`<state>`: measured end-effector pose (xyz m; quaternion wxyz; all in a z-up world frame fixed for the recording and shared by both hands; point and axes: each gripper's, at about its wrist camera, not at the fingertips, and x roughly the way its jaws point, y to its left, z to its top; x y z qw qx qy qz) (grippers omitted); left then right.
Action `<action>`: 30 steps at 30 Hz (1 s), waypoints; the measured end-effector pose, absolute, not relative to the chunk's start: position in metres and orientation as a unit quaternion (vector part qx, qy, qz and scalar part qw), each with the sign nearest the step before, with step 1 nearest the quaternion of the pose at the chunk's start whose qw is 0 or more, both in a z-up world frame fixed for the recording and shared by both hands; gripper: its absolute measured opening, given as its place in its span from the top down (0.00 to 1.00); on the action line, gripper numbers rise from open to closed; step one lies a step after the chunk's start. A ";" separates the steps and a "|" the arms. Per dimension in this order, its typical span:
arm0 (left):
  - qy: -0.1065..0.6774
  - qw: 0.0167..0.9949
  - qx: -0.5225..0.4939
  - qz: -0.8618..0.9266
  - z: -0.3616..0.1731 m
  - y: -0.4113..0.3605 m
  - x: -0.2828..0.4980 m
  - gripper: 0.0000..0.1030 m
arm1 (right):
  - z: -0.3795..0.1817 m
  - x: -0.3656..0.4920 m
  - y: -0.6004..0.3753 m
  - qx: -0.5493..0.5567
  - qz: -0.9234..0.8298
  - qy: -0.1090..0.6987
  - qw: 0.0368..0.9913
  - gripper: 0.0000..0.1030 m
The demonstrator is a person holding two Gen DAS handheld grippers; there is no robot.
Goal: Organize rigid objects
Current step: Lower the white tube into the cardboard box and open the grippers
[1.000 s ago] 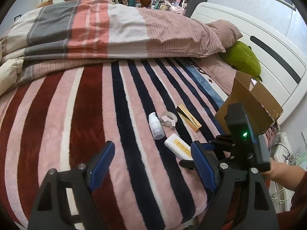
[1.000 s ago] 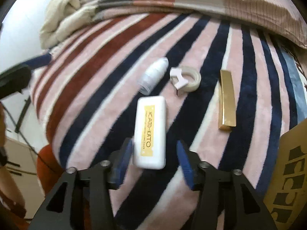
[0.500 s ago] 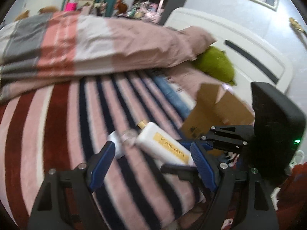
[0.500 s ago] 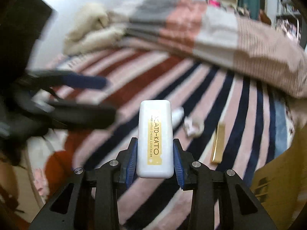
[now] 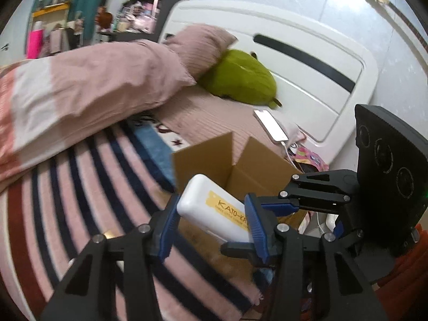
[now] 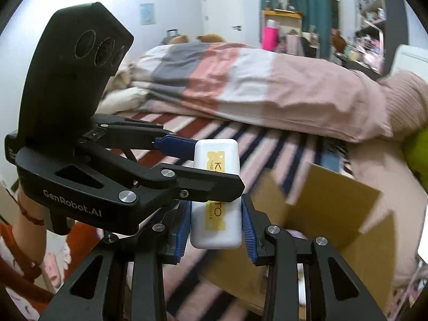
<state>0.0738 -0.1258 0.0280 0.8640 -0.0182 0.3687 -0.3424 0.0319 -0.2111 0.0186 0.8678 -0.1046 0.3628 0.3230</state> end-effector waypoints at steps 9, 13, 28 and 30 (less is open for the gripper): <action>0.431 0.832 0.029 -0.348 0.004 -0.204 0.119 0.56 | -0.003 0.070 -0.278 -0.111 0.282 0.426 0.852 0.70; 0.449 0.827 0.042 -0.337 -0.003 -0.215 0.127 0.56 | -0.012 0.081 -0.285 -0.126 0.273 0.452 0.840 0.70; 0.418 0.855 0.025 -0.308 0.022 -0.161 0.105 0.29 | -0.008 0.078 -0.278 -0.116 0.267 0.456 0.841 0.56; 0.408 0.865 0.023 -0.291 0.030 -0.141 0.097 0.29 | 0.001 0.073 -0.272 -0.107 0.271 0.443 0.848 0.56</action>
